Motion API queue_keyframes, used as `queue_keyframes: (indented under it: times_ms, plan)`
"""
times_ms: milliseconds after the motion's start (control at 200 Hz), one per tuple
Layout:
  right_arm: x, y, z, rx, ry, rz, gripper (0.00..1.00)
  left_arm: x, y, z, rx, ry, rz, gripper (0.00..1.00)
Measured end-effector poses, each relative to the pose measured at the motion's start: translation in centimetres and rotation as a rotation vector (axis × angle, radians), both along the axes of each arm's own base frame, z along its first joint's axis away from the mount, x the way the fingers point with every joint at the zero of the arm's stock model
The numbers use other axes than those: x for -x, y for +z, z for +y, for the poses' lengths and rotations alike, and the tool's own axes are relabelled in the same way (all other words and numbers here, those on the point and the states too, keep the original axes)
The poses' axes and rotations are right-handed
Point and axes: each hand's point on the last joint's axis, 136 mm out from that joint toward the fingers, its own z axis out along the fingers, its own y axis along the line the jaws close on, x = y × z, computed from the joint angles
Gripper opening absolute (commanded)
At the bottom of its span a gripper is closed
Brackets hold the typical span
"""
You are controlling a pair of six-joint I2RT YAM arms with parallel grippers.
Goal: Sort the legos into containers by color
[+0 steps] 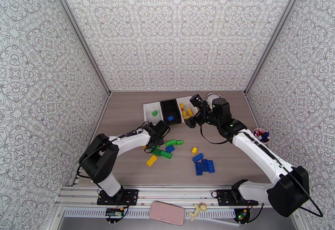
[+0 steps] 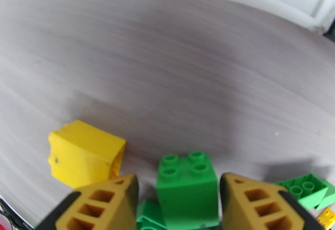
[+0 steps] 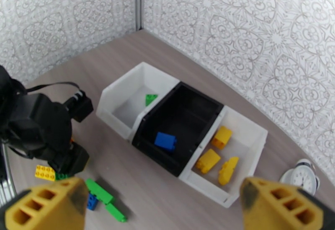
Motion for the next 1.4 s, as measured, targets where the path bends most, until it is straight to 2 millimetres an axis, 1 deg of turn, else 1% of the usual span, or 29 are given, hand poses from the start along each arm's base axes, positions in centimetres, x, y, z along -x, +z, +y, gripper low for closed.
queue_keyframes:
  times_ms: [355,450,580,855,1030,1130,1265,1396]
  plan:
    - [0.3,0.1,0.4,-0.012,0.026,0.004,1.0,0.0,0.0,-0.1,0.006,-0.004,0.002,0.33]
    - [0.5,0.2,0.6,-0.023,0.04,0.008,1.0,-0.3,0.3,-0.3,0.018,-0.005,-0.014,0.27]
    - [0.8,0.2,1.0,-0.043,0.067,0.02,1.0,-0.6,1.6,-0.4,0.057,-0.005,-0.069,0.24]
    - [1.6,-0.8,2.3,-0.058,0.141,0.06,1.0,-2.2,5.8,-0.6,0.092,-0.043,-0.223,0.24]
    - [2.3,-1.6,3.7,-0.054,0.189,0.081,1.0,-3.9,7.5,0.1,0.066,-0.059,-0.31,0.24]
    - [2.6,-2.3,4.5,-0.048,0.212,0.095,1.0,-5.3,8.5,0.8,0.056,-0.054,-0.35,0.24]
    - [2.9,-2.8,5.1,-0.044,0.229,0.108,1.0,-8.3,10.4,1.8,0.055,-0.021,-0.416,0.24]
    - [3.1,-3.1,5.4,-0.042,0.24,0.117,0.99,-11.3,11.4,2.4,0.043,-0.003,-0.449,0.24]
